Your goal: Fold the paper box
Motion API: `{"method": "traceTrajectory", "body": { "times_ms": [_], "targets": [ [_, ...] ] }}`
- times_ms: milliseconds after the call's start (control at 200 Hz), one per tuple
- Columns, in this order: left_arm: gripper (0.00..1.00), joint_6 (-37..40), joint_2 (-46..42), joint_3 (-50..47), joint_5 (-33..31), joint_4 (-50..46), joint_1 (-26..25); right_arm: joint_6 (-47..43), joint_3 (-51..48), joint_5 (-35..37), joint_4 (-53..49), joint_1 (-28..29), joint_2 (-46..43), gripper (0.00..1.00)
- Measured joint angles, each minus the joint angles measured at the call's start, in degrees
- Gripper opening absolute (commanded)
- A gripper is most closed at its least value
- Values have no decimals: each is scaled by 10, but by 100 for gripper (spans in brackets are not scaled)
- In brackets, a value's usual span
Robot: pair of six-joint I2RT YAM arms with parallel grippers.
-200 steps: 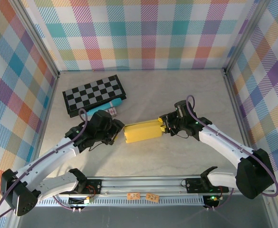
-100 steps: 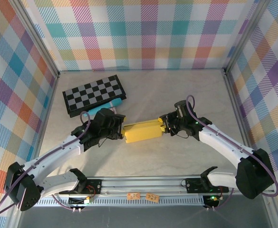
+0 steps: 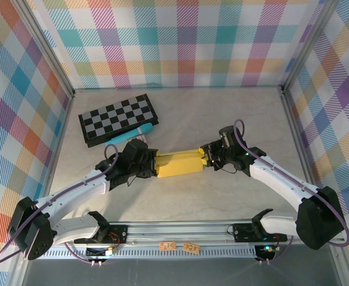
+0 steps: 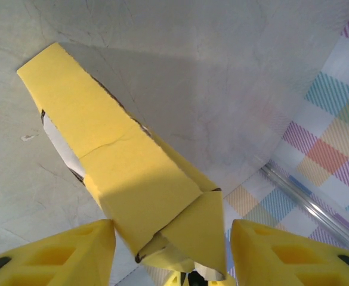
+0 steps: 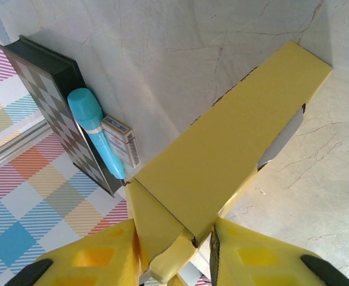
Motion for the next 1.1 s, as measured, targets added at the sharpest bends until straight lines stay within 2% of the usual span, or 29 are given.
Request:
{"method": "traceTrajectory", "body": {
  "times_ms": [75, 295, 560, 780, 1100],
  "targets": [
    [40, 0, -4, -7, -6, 9, -3, 0, 0, 0, 0, 0, 0, 31],
    [36, 0, -23, -33, -10, 35, -7, 0, 0, -1, 0, 0, 0, 30],
    [23, 0, -38, -62, -10, 69, -9, -10, 0, -1, -8, 0, 1, 26],
    [17, 0, -46, -73, -13, 82, -10, -26, 0, -7, -16, 0, 1, 20],
    [15, 1, -50, -76, -13, 82, -14, -51, 18, -26, -48, -7, 22, 14]
  ]
}}
